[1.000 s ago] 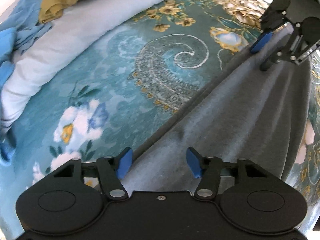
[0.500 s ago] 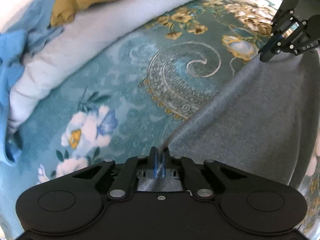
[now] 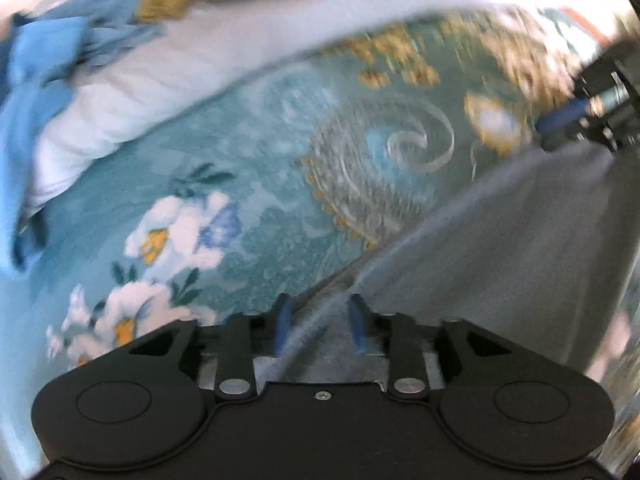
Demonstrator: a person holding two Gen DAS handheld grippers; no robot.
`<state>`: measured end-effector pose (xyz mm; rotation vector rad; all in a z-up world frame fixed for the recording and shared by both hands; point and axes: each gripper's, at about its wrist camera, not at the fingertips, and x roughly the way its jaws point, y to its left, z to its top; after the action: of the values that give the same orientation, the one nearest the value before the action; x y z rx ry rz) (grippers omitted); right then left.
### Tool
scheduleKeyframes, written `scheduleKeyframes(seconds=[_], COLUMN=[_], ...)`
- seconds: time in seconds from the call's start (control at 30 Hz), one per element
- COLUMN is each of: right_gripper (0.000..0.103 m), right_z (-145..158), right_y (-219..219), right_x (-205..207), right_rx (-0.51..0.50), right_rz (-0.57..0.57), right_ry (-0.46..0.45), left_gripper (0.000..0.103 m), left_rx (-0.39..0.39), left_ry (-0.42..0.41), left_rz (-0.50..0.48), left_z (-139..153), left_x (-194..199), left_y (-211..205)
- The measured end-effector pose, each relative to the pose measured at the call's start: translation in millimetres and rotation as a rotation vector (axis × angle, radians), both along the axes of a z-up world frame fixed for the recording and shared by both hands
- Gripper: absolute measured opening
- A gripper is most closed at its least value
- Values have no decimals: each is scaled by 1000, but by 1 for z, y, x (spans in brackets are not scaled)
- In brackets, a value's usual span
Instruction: Fold clothes
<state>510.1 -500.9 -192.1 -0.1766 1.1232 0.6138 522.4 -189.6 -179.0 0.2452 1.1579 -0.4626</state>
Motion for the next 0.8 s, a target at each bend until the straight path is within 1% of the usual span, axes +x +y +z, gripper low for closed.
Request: scheduleKeyframes(seconds=[0.03,0.07,0.13,0.2,0.23,0.3,0.37,0.43,0.47,0.5,0.53,0.6,0.7,0.77,0.8], right_gripper=[19,19,19,22,22,22,22,23,26,29,29,29,29,28,26], right_z=[11,19,30,31,28,21,11,2,-2,-5,-8,-15,-24,-31,-33], right_y=[-10,-22,-45,-60,-69,-86,-99,-110,-115,-122,-129,-143,-158,-166,-168], right_x=[-5,-11,-39,-74,-93,-129,-155,-164,-166,-166,-166,-166,-163,-162,-162], right_rx=[30,52,80,90,94,106,116,113,116,141,169,224,296,343,361], right_rz=[-58,-121,-263,-391,-458,-585,-664,-718,-749,-786,-823,-898,-971,-1011,-1025], right_ry=[-27,-43,-61,-43,-19,38,87,102,106,111,116,125,148,165,174], left_gripper=[45,45,47,48,48,48,48,48,48,48,48,48,48,47,46], left_rx=[-41,-84,-204,-240,-256,-295,-325,-320,-327,-344,-362,-381,-357,-374,-382], left_ry=[0,1,34,56,66,117,170,248,277,286,292,265,244,238,228], left_rz=[89,178,371,520,593,754,879,943,967,991,1016,1051,1063,1111,1143], left_z=[9,18,27,27,27,18,6,-11,-18,-21,-23,-22,-24,-26,-26], left_x=[-9,-18,-46,-79,-96,-125,-144,-150,-151,-152,-153,-153,-149,-150,-151], left_y=[5,10,21,20,19,15,15,18,20,24,28,34,37,42,45])
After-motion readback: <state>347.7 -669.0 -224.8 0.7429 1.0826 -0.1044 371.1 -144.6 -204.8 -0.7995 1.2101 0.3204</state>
